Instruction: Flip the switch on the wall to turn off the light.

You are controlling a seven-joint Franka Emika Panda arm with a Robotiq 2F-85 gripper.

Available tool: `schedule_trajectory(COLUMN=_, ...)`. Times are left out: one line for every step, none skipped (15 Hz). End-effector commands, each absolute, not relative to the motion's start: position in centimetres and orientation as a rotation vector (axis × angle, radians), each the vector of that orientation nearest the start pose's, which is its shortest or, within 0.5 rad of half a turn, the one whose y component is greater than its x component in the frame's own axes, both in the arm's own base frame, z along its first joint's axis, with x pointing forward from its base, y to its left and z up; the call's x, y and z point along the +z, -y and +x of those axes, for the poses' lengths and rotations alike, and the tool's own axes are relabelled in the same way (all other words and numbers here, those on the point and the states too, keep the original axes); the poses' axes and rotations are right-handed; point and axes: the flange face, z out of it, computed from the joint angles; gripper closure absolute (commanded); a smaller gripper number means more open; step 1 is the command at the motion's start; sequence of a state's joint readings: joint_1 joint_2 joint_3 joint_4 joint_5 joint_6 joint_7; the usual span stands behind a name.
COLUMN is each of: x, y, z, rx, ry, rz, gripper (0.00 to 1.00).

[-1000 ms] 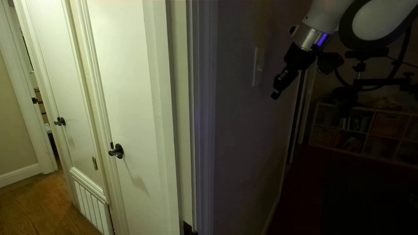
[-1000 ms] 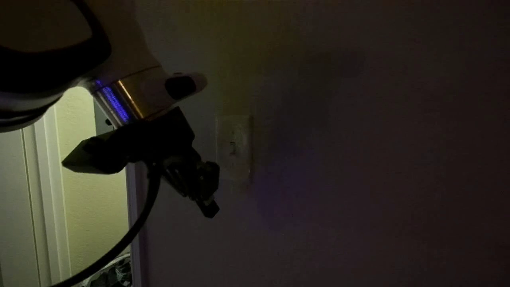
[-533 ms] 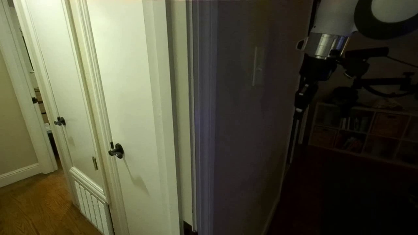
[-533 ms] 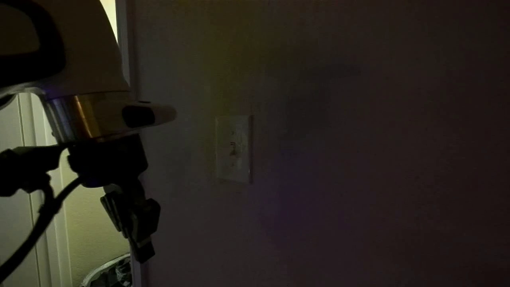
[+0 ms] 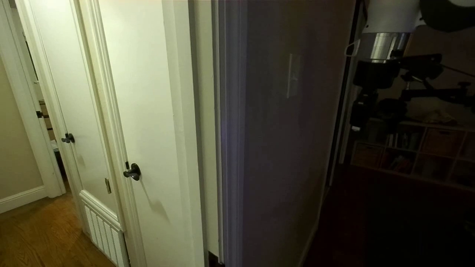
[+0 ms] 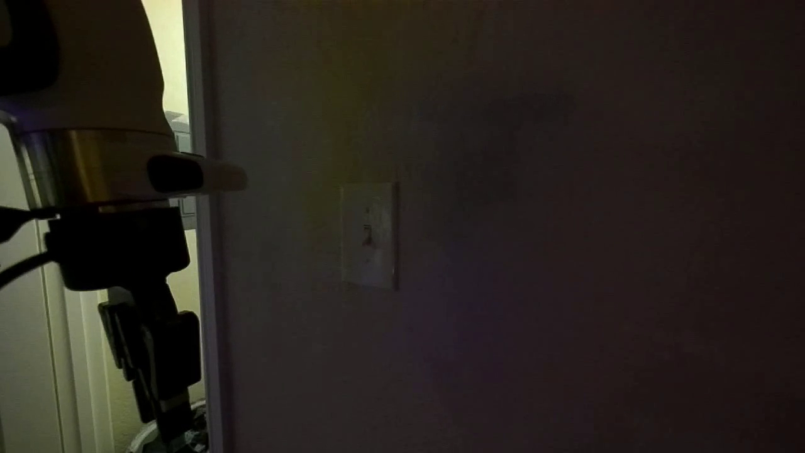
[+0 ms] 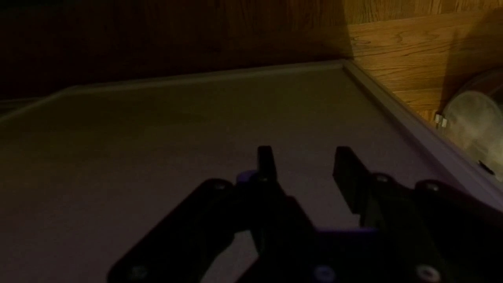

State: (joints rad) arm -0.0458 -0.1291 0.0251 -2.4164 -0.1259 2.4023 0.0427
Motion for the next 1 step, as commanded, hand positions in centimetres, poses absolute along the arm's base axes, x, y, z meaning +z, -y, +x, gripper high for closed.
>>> schedule_trajectory(x=37.09, y=1.07, z=48.44, rx=-0.184, ry=0.041, rz=-3.228, gripper=0.55)
